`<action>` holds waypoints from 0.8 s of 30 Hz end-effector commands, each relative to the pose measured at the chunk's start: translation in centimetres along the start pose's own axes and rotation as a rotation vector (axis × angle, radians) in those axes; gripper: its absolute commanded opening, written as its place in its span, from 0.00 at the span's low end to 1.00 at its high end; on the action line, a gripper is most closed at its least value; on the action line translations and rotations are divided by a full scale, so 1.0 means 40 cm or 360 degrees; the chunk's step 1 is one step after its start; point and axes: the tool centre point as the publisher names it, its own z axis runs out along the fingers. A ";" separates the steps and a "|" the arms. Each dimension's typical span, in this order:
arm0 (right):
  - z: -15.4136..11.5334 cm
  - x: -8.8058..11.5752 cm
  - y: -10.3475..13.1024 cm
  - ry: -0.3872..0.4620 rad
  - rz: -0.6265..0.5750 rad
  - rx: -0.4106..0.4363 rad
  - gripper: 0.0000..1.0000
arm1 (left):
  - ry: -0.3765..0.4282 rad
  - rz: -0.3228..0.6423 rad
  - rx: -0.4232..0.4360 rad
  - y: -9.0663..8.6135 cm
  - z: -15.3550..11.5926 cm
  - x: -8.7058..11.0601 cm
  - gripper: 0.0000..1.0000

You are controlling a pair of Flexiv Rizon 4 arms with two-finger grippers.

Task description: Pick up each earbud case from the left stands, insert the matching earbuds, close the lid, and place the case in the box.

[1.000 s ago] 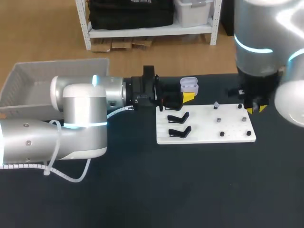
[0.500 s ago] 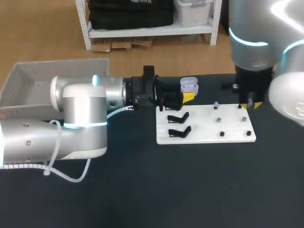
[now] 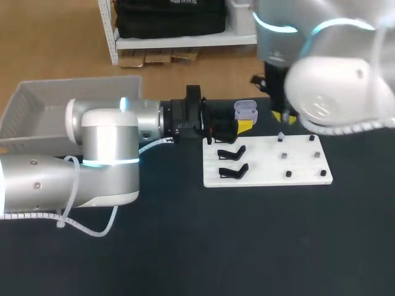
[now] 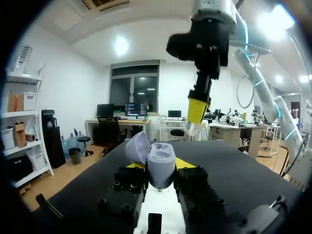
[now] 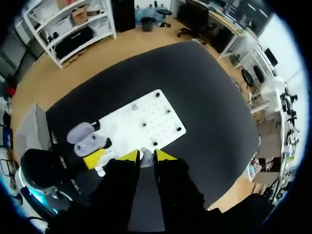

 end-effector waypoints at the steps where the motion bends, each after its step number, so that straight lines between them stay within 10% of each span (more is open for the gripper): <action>1: -0.024 -0.008 0.061 0.0046 0.0021 0.0121 0.00 | -0.0011 0.0008 -0.0013 -0.005 -0.001 0.003 0.00; 14: -0.024 -0.008 0.061 0.0046 0.0021 0.0121 0.00 | -0.0011 0.0008 -0.0013 -0.005 -0.001 0.003 0.00; 24: -0.026 0.008 0.113 0.0076 0.0658 0.0226 0.00 | -0.0011 0.0008 -0.0013 -0.005 -0.001 0.003 0.00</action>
